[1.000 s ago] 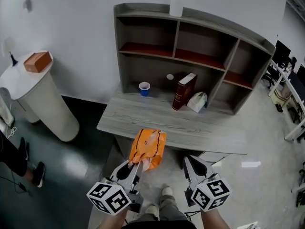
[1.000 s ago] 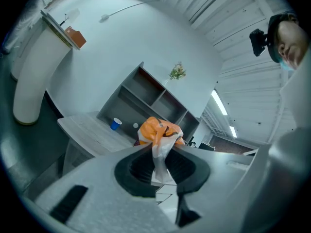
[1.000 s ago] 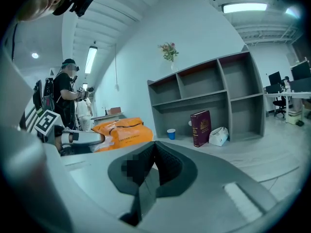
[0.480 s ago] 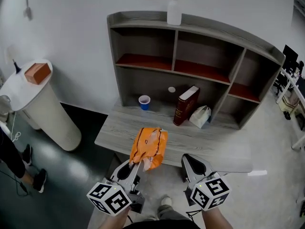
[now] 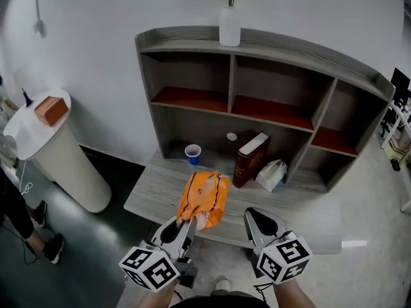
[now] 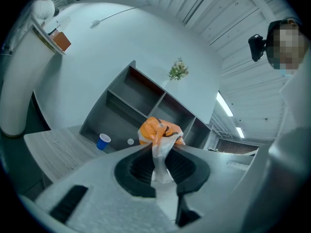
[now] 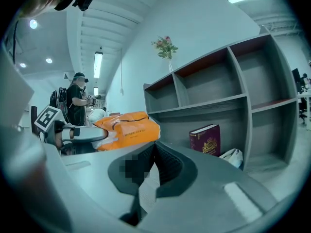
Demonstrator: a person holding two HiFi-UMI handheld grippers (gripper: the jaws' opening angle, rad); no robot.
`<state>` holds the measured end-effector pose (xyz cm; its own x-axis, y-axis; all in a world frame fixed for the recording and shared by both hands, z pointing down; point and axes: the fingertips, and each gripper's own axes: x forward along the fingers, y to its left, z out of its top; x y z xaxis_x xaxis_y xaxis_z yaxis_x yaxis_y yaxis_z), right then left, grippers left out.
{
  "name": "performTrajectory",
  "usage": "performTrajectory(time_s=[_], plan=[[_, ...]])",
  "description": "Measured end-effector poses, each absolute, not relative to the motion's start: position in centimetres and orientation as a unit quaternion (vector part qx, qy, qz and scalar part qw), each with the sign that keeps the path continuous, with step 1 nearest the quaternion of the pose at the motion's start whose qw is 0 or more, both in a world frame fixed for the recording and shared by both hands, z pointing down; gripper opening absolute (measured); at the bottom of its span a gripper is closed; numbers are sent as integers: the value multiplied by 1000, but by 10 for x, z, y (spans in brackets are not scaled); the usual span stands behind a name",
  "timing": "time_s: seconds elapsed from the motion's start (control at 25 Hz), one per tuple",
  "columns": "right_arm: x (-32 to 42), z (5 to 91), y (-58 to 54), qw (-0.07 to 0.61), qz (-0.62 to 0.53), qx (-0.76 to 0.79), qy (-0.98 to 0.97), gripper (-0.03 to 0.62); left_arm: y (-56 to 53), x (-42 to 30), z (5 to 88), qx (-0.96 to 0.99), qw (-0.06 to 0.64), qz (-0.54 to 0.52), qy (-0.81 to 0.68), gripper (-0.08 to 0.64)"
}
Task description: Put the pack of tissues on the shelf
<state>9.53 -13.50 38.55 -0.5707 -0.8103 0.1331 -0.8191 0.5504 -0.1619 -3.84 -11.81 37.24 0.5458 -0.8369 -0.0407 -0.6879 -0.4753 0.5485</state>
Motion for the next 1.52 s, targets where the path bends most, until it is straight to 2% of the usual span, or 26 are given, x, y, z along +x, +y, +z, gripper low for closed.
performTrajectory(time_s=[0.44,1.52], plan=[[110,386,-167,18,111,451,-885,-6,-155,-29,362,839,236,-165,-462,41],[72,352,-299,-5,104,478,-872,-6,-320,-65,290,864,195,-195,-421,41]])
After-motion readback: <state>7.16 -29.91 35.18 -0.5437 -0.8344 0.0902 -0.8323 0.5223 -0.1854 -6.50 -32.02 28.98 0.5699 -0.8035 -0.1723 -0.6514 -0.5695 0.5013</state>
